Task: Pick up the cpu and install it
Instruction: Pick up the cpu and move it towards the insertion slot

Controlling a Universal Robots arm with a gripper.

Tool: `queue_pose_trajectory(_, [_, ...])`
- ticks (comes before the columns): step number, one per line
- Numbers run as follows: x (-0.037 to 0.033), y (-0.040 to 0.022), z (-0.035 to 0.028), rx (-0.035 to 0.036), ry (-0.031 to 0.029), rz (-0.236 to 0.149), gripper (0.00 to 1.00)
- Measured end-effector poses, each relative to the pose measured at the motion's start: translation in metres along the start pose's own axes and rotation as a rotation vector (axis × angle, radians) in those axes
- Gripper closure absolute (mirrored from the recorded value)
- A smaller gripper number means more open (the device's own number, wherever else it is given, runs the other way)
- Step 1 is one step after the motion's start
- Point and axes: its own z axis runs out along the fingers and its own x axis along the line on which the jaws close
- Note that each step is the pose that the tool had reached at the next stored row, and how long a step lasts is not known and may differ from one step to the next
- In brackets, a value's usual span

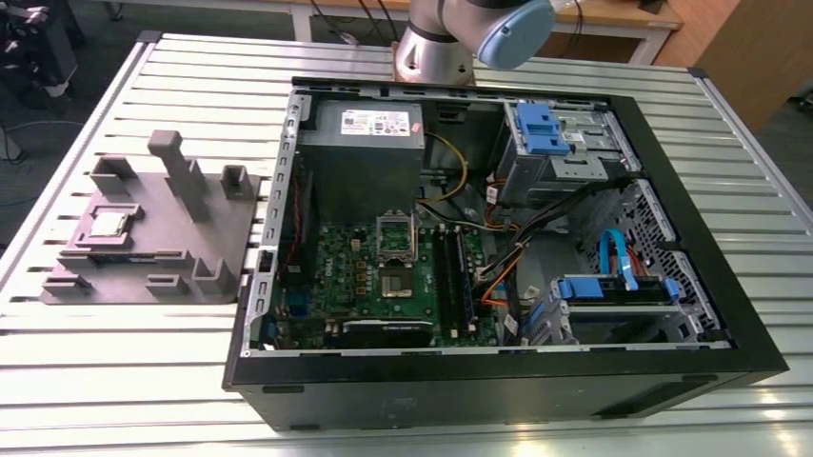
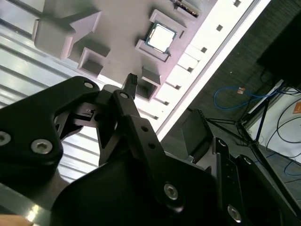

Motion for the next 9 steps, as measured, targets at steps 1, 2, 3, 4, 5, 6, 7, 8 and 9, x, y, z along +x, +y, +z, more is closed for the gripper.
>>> queue_pose_trajectory(1, [0.0, -0.0003, 0.0011, 0.0, 0.0011, 0.0, 0.35])
queue_pose_trajectory(2, [0.0, -0.0006, 0.002, -0.0001, 0.0024, 0.0, 0.35])
queue_pose_trajectory(3, [-0.0001, -0.0009, 0.003, -0.0002, 0.0039, 0.0, 0.35])
queue_pose_trajectory(4, [-0.0001, -0.0012, 0.0041, -0.0005, 0.0052, 0.0, 0.35])
queue_pose_trajectory(5, [-0.0001, -0.0014, 0.0052, -0.0006, 0.0066, 0.0, 0.35])
queue_pose_trajectory(6, [-0.0001, -0.0016, 0.0062, -0.001, 0.0077, 0.0, 0.35])
queue_pose_trajectory(7, [-0.0001, -0.0017, 0.0073, -0.0012, 0.0087, 0.0, 0.35])
queue_pose_trajectory(8, [-0.0002, -0.0018, 0.0083, -0.0012, 0.0092, 0.001, 0.35])
queue_pose_trajectory(9, [-0.0002, -0.0018, 0.0094, -0.0012, 0.0099, 0.001, 0.35])
